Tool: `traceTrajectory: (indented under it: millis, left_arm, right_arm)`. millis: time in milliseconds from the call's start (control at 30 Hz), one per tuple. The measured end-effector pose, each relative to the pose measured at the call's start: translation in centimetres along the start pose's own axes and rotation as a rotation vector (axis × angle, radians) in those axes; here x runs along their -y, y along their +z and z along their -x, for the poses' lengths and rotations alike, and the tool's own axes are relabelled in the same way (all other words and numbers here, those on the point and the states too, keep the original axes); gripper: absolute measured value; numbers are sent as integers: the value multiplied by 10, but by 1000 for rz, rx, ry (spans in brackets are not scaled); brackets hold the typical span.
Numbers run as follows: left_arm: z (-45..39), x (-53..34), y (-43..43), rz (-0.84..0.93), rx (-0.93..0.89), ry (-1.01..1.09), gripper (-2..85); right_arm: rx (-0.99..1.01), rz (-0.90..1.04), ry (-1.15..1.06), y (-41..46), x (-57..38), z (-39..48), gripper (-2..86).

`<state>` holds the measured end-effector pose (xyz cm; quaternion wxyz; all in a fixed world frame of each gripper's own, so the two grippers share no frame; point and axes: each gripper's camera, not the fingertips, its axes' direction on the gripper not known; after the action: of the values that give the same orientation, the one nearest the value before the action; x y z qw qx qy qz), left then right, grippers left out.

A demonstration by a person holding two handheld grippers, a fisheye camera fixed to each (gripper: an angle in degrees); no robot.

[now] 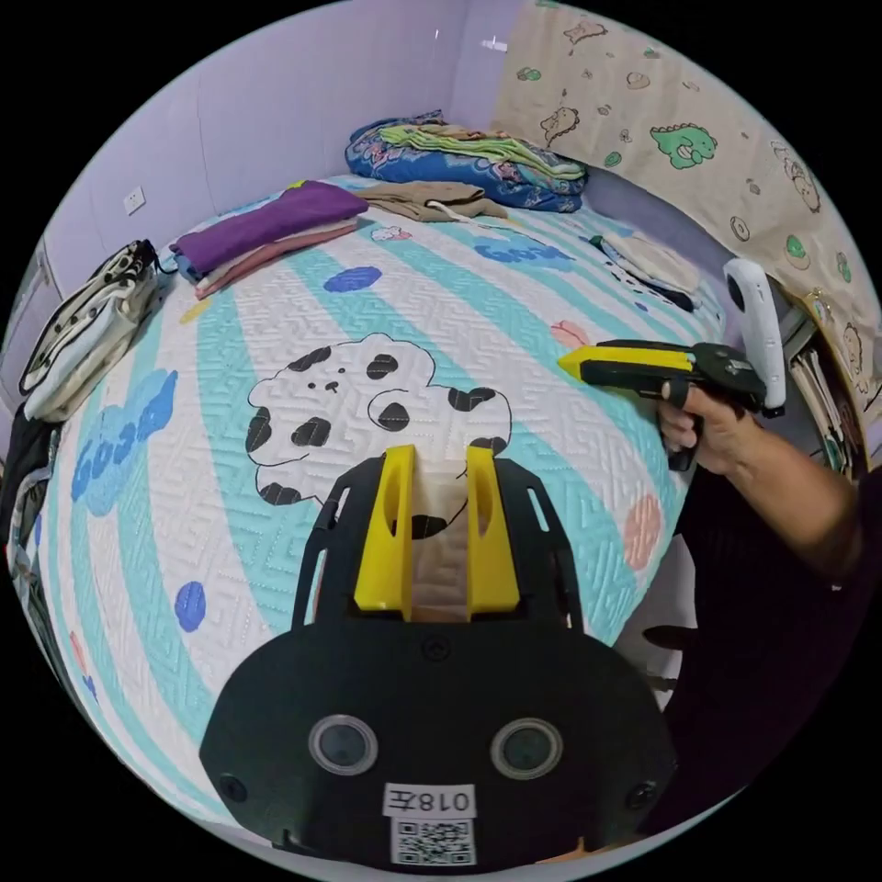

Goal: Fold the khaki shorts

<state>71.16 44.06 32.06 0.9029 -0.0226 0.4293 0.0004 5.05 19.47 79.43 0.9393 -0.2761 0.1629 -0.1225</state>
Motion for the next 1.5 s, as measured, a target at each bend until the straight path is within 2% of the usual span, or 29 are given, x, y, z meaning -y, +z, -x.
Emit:
traceTrajectory:
  millis: [133, 200, 300, 333, 367, 567, 700, 967, 1333, 1500]
  left_arm:
    - [10, -11, -2, 3, -8, -24, 86]
    - [19, -17, -4, 0, -34, -88, 76]
    - [42, -31, -14, -47, -217, -246, 30]
    - [50, -42, -20, -135, -395, -282, 18]
    - [56, -56, -31, -239, -490, -334, 19]
    - [40, -131, -97, -538, -673, -327, 29]
    - [28, -170, -143, -684, -700, -265, -4]
    - [11, -218, -228, -918, -636, -142, -2]
    - [16, -248, -231, -898, -655, -111, 41]
    - [49, -259, -205, -892, -683, -170, 38]
  right_arm:
    - [60, -8, 36, -5, -9, -26, -5]
    - [159, -10, 91, -10, -15, -52, -5]
    - [344, -74, 200, -29, -32, -91, -5]
    - [375, -113, 210, -37, -37, -97, -5]
    - [414, -191, 229, -53, -50, -107, -5]
    - [592, -386, 246, -112, -77, -148, -9]
    - [644, -459, 200, -146, -87, -155, -9]
    - [717, -534, 107, -215, -107, -156, -4]
    - [659, -567, 215, -260, -131, -205, -3]
    - [652, -474, 246, -239, -100, -216, -2]
